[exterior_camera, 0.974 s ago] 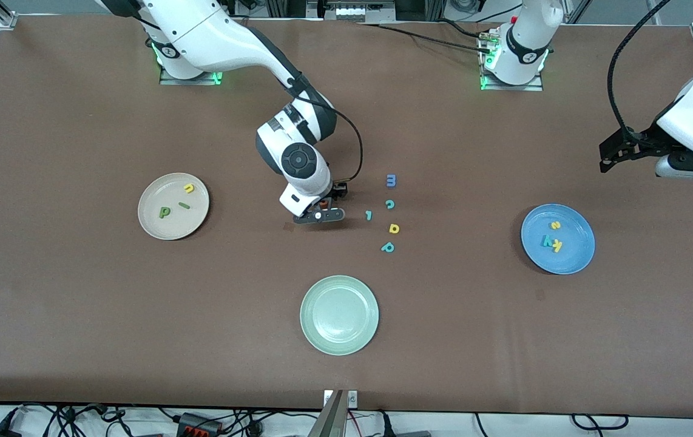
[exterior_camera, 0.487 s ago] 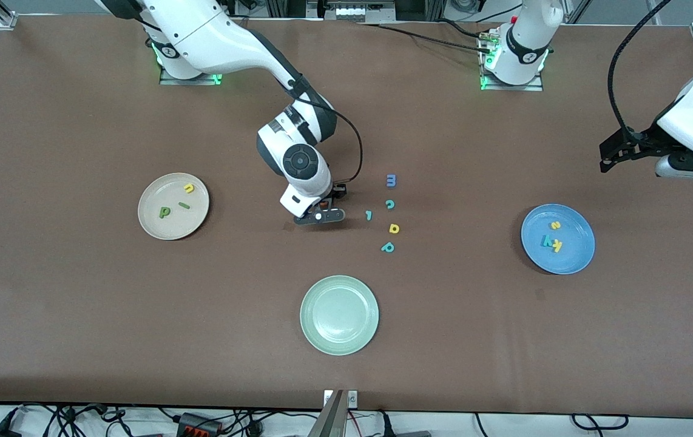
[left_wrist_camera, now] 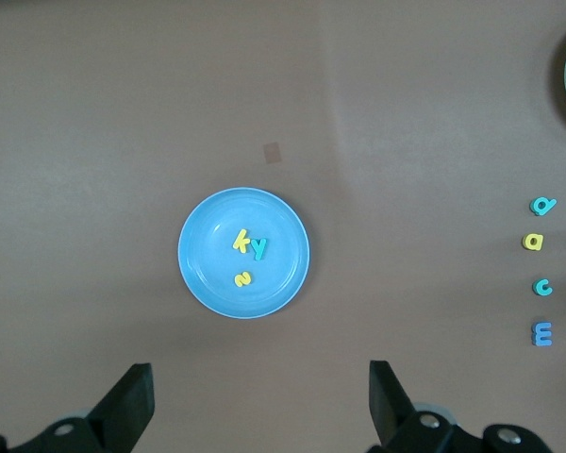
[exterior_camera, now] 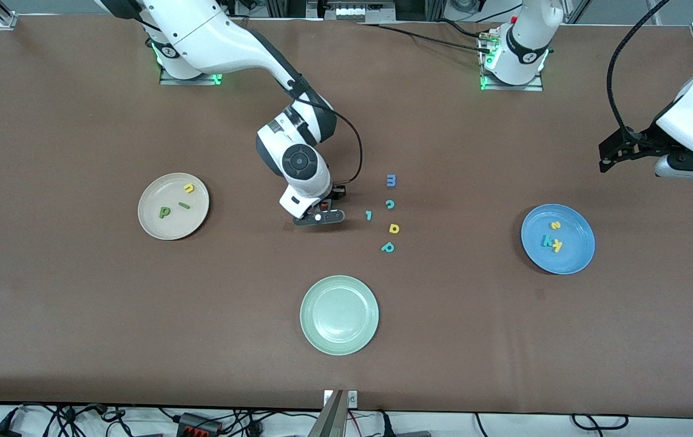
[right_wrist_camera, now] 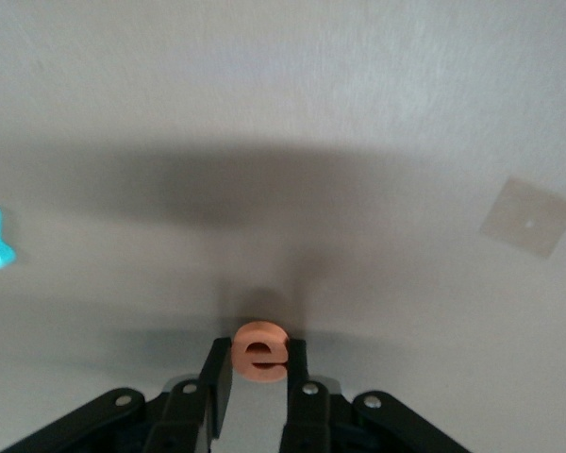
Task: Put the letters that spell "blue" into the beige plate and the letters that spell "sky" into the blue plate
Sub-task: 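Carry the orange e to the beige plate with the right gripper and release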
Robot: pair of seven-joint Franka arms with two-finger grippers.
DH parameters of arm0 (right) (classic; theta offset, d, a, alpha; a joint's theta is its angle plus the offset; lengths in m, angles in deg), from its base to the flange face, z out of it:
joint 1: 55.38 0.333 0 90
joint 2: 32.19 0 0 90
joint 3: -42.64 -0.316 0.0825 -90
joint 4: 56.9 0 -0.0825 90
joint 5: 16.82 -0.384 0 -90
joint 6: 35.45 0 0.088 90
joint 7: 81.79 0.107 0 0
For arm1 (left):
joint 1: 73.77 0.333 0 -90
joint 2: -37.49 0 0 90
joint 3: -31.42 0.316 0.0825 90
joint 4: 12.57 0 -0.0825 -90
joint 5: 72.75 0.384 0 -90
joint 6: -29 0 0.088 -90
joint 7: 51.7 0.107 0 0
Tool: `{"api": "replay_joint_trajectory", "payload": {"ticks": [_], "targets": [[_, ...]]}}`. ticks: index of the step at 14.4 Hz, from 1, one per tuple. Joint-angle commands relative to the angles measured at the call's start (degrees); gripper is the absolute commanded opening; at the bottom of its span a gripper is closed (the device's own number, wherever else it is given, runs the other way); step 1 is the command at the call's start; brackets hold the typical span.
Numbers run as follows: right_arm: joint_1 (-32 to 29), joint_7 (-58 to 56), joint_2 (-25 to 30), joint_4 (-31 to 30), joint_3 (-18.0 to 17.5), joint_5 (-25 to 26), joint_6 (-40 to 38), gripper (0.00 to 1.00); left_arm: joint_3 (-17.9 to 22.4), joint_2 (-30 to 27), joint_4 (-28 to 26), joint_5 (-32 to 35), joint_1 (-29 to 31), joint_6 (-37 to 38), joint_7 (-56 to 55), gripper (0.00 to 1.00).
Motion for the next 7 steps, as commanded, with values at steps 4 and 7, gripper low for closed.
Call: {"api": "replay_joint_trajectory", "payload": {"ticks": [4,7], "targets": [[-5.93,-0.37,5.10,1.58,1.00,1.11,-8.90,0.14,-0.31,0.62,1.75,-0.80,-0.04,1.39,0.95,1.00],[-8.40,-4.14,6.51,1.40,5.56,3.74,-17.68,0.16,-0.31,0.62,1.75,-0.80,-0.13,1.39,0.95,1.00]]}}
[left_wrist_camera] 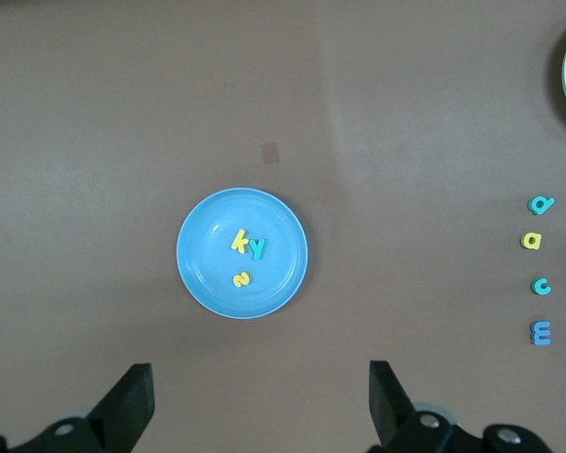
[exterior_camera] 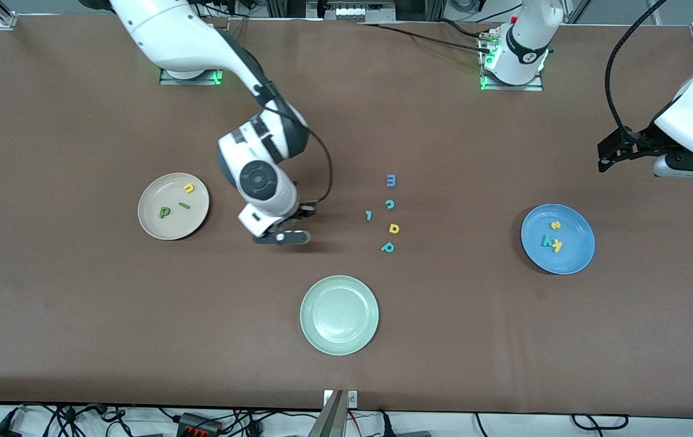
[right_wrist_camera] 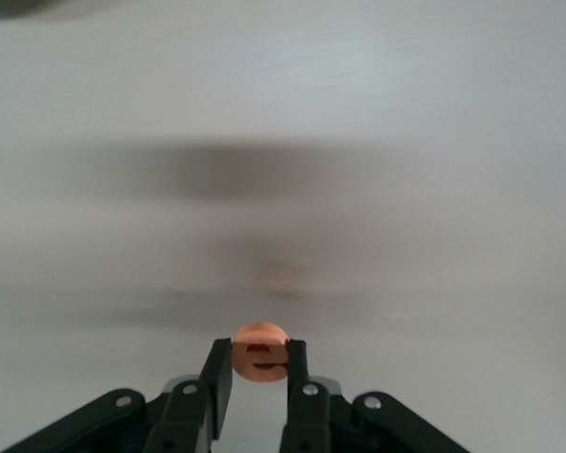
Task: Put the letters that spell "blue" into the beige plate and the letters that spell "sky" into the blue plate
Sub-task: 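Carry the orange e to the beige plate with the right gripper and release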
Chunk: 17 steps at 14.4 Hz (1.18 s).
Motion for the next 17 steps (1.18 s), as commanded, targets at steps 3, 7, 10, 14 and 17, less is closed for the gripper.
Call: {"api": "replay_joint_trajectory", "payload": {"ticks": [3,7,10,14,17], "targets": [[-2.10,-6.29,2.00,-2.05,6.58,4.56,-9.31,0.15,-0.16,0.62,1.73,-0.80,0.00,1.38,0.95,1.00],[-7.89,-15.25,5.16,-4.59,7.12,4.56,-15.56,0.15,-0.16,0.62,1.73,-0.80,-0.08,1.38,0.95,1.00],[-12.73,-19.41,6.22,-9.60,7.12,4.56,-14.78,0.15,-0.16,0.62,1.73,-0.80,-0.09,1.46,0.95,1.00],[-18.88,-26.95,6.93,-12.77,6.94,4.30,-13.90,0.15,-0.16,0.62,1.73,-0.80,-0.09,1.46,0.95,1.00],[-19.95,-29.08,8.41,-19.60,6.94,4.21,-7.25,0.15,-0.16,0.62,1.73,-0.80,-0.09,1.46,0.95,1.00]]}}
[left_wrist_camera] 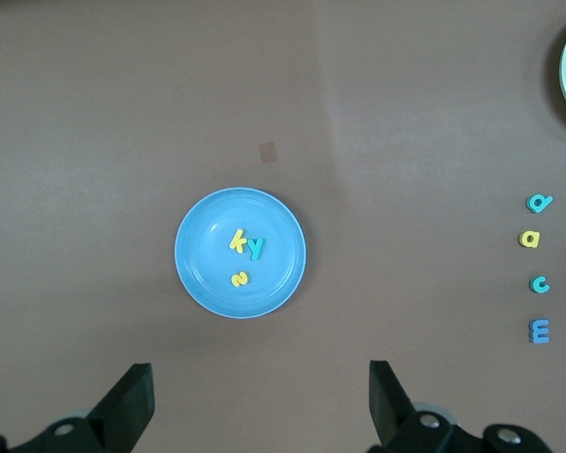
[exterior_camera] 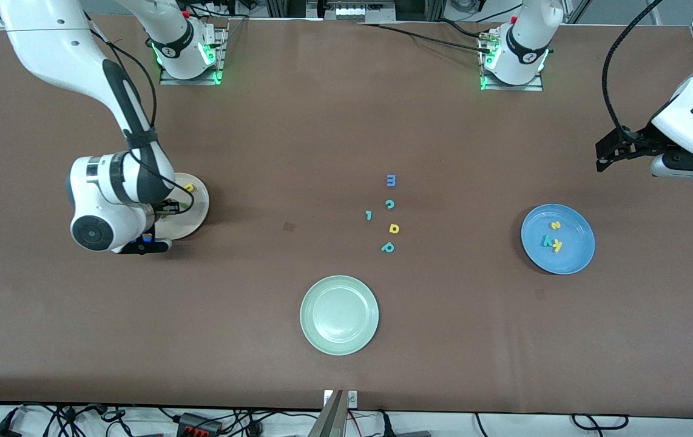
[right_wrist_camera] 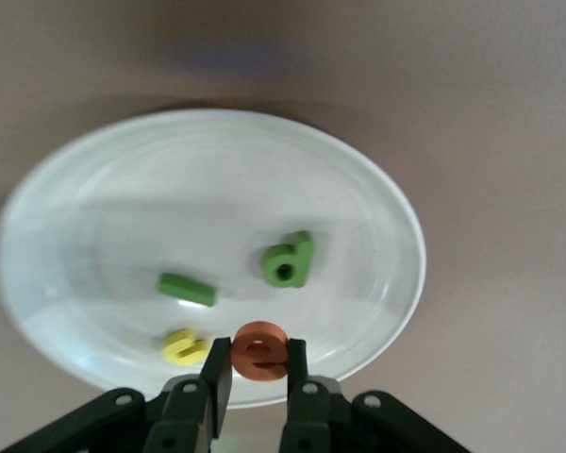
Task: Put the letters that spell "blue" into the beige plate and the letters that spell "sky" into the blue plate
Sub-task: 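Carry the orange e to the beige plate with the right gripper and release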
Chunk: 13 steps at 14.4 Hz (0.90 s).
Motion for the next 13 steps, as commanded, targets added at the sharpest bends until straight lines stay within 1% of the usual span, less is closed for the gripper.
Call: {"api": "replay_joint_trajectory", "payload": {"ticks": [1,2,5,6,7,8,9,10,11,13], "targets": [[-0.45,-0.97,4.24,-10.29,-1.00,0.16,8.22,0.15,-0.04,0.62,1.72,-0.80,-0.14,1.27,0.87,1.00],[-0.28,-0.97,4.68,-11.97,-1.00,0.16,9.99,0.16,-0.04,0.62,1.81,-0.88,-0.14,1.27,0.86,1.00],[-0.36,-0.97,5.47,-12.34,-1.08,0.16,8.61,0.20,-0.04,0.62,1.72,-0.88,-0.14,1.36,0.86,1.00],[-0.36,-0.97,6.09,-12.25,-1.08,0.16,7.47,0.35,-0.04,0.62,1.81,-0.88,-0.14,1.36,0.95,1.00],[-0.36,-0.27,6.44,-11.91,-1.08,0.16,7.11,0.94,-0.13,0.62,1.81,-0.88,-0.23,1.27,0.87,1.00],[-0.36,-0.09,6.79,-11.03,-1.08,0.25,6.68,1.00,-0.30,0.62,1.81,-0.88,-0.32,1.27,0.86,1.00],[-0.27,0.08,6.80,-9.28,-1.00,0.16,4.76,1.00,-1.43,0.62,1.90,-0.88,-0.23,1.27,0.43,1.00],[-0.36,0.43,6.71,-6.05,-1.00,0.07,1.61,1.00,-1.97,0.62,2.59,-0.80,-0.23,1.36,0.34,1.00],[-0.62,1.74,6.62,-2.71,-1.08,-0.10,-2.25,1.00,-2.06,0.71,2.69,-0.80,-0.23,1.44,0.34,1.00],[-0.62,5.34,6.71,3.80,-1.00,-1.33,-7.10,1.00,-1.97,0.79,2.95,-0.80,-0.14,1.44,0.42,1.00]]}}
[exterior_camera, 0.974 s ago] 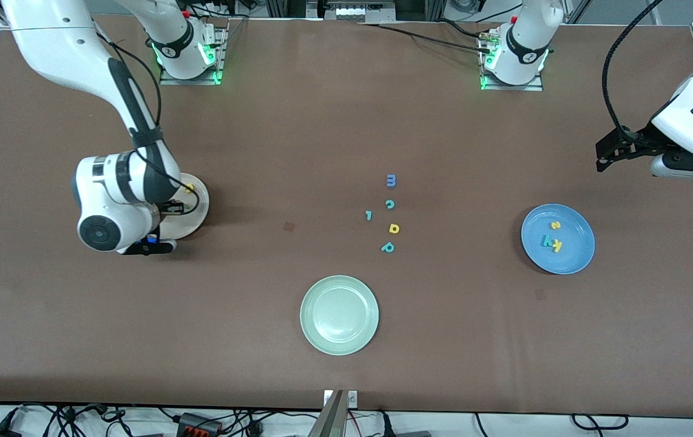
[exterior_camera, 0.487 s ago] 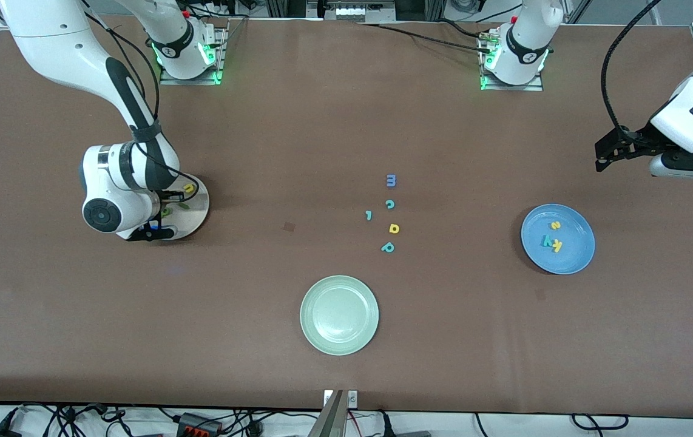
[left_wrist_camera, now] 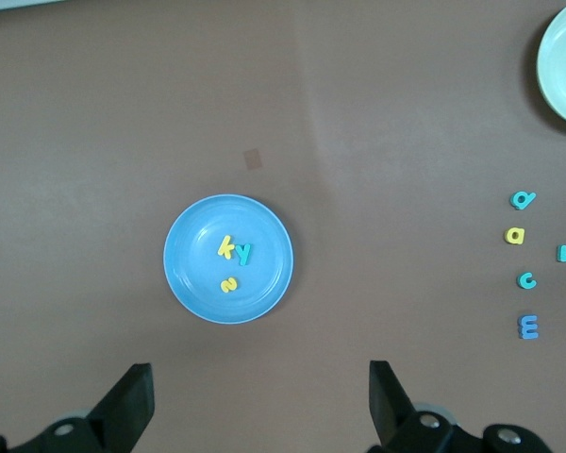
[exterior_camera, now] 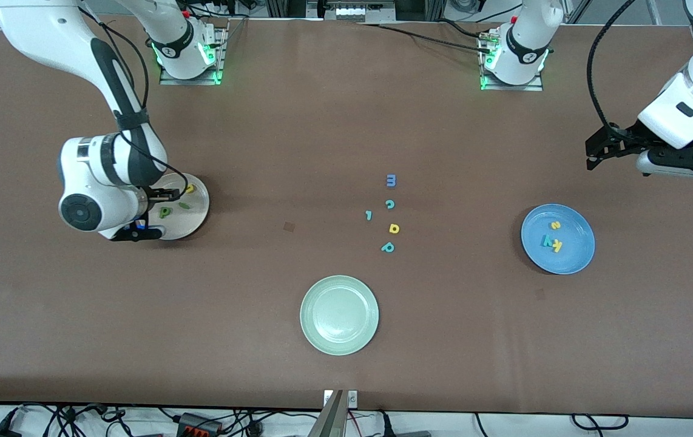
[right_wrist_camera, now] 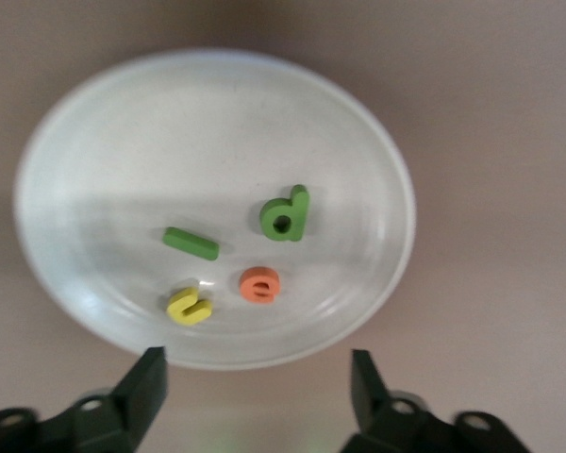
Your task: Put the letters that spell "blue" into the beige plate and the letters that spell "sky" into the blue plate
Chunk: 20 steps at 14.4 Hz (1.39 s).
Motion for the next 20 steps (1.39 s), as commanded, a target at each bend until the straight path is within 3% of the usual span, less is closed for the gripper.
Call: {"api": "replay_joint_trajectory", "payload": {"ticks": [1,5,10,20], "targets": [[-0.52,4.15,0.20,10.53,-0.41,-1.05,-8.36,1.00,0.03,0.80,2.16,-0.88,0.22,1.44,0.58,1.00],[-0.69,3.03,1.07,23.11,0.03,-0.79,-14.53,1.00,0.03,0.80,2.16,-0.80,0.30,1.52,0.67,1.00],[-2.53,2.67,1.95,32.87,1.17,-0.79,-14.89,1.00,0.03,0.80,2.16,-0.88,0.39,1.52,0.84,1.00],[-9.65,-2.07,11.79,33.16,-0.66,-1.40,-15.16,1.00,0.03,0.80,2.16,-0.88,0.30,1.52,0.76,1.00]]}}
